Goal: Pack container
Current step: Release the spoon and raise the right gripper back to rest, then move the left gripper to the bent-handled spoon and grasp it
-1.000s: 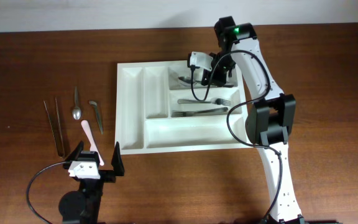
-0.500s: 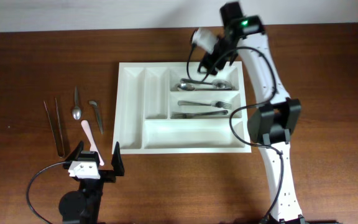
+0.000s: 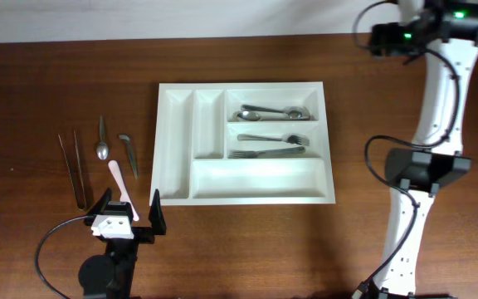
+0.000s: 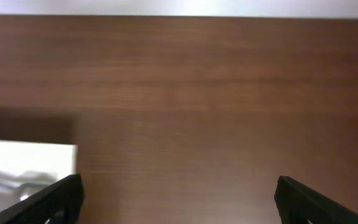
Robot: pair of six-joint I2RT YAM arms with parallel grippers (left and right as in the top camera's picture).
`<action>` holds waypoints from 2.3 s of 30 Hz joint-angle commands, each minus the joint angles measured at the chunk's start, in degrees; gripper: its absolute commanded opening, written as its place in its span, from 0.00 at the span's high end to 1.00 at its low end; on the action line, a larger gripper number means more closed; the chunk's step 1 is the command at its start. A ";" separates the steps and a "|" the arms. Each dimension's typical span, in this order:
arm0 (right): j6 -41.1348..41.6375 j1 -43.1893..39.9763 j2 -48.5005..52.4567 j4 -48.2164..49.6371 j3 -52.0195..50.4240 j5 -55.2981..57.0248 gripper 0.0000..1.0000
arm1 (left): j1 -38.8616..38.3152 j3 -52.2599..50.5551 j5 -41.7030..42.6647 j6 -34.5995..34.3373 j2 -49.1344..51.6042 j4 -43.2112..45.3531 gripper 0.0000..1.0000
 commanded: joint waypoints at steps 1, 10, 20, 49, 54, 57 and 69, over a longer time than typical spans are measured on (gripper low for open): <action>2.25 -1.55 -1.05 -0.66 0.44 2.16 0.01 | -0.24 -0.48 -0.42 -0.13 -0.44 0.15 0.01; 2.23 -2.16 -1.05 -1.22 0.44 2.19 0.01 | -0.24 -0.48 -1.44 -0.11 -0.44 0.17 0.01; 2.23 -2.16 -1.05 -1.22 0.44 2.19 0.01 | -0.24 9.09 -7.26 -5.31 1.95 -8.37 0.01; 2.23 -2.19 -1.05 -1.22 0.44 2.19 0.01 | -0.13 76.24 -16.37 2.27 83.45 -49.99 0.01; 2.23 -2.19 -1.05 -1.22 0.44 2.19 0.01 | -0.13 76.24 -16.35 -4.76 88.02 -47.56 0.30; 2.23 -2.19 -1.05 -1.22 0.44 2.19 0.01 | -0.13 76.24 -16.35 -6.49 91.36 -44.17 0.30; 2.23 -2.19 -1.05 -1.22 0.44 2.19 0.01 | -0.11 76.24 -16.37 -14.08 108.30 -33.27 0.41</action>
